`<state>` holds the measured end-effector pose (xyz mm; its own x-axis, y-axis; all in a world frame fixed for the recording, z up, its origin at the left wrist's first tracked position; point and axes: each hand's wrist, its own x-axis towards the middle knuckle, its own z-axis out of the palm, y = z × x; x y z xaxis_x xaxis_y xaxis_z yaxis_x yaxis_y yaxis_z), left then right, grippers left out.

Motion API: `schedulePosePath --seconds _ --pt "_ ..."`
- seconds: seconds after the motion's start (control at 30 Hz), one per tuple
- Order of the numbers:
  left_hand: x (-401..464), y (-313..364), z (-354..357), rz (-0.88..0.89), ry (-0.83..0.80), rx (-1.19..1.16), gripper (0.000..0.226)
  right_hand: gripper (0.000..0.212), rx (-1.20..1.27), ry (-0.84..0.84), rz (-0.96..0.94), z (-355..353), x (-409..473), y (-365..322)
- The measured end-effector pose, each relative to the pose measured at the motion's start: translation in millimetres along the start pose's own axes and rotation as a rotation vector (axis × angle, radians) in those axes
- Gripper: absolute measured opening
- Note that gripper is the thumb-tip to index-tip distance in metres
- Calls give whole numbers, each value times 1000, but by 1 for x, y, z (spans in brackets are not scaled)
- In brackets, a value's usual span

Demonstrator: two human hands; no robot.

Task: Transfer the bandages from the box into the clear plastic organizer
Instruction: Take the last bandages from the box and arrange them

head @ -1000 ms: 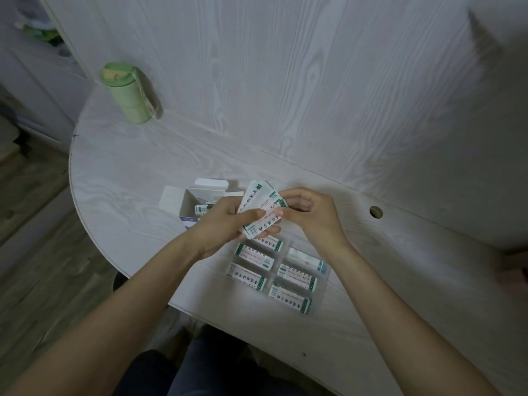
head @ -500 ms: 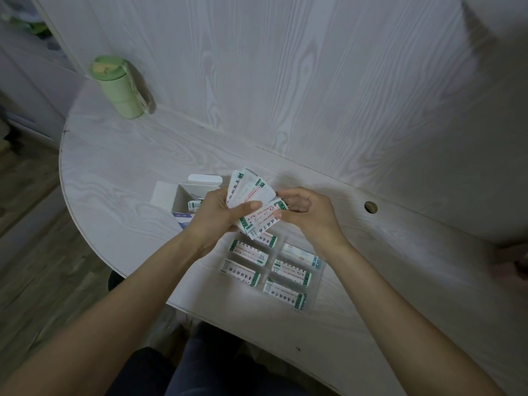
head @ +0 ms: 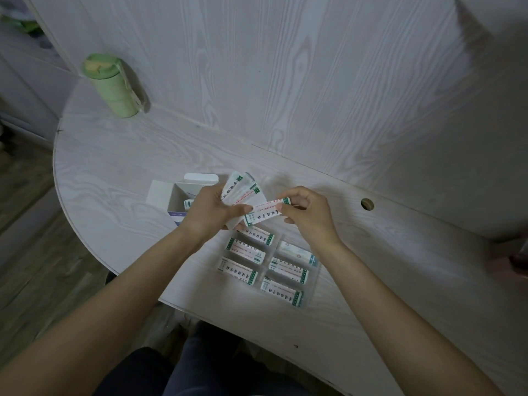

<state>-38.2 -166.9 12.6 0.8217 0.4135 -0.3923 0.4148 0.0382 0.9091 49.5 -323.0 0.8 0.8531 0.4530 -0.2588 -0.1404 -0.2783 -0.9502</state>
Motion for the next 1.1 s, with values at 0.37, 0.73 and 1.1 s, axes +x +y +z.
schedulePosePath --seconds 0.37,0.73,1.1 --pt "5 -9 -18 70 104 124 12 22 -93 -96 23 12 4 22" --pt "7 -18 -29 73 133 34 10 11 -355 121 40 34 13 76" --pt "9 -23 -30 29 100 -7 16 14 -778 57 -140 44 15 83"
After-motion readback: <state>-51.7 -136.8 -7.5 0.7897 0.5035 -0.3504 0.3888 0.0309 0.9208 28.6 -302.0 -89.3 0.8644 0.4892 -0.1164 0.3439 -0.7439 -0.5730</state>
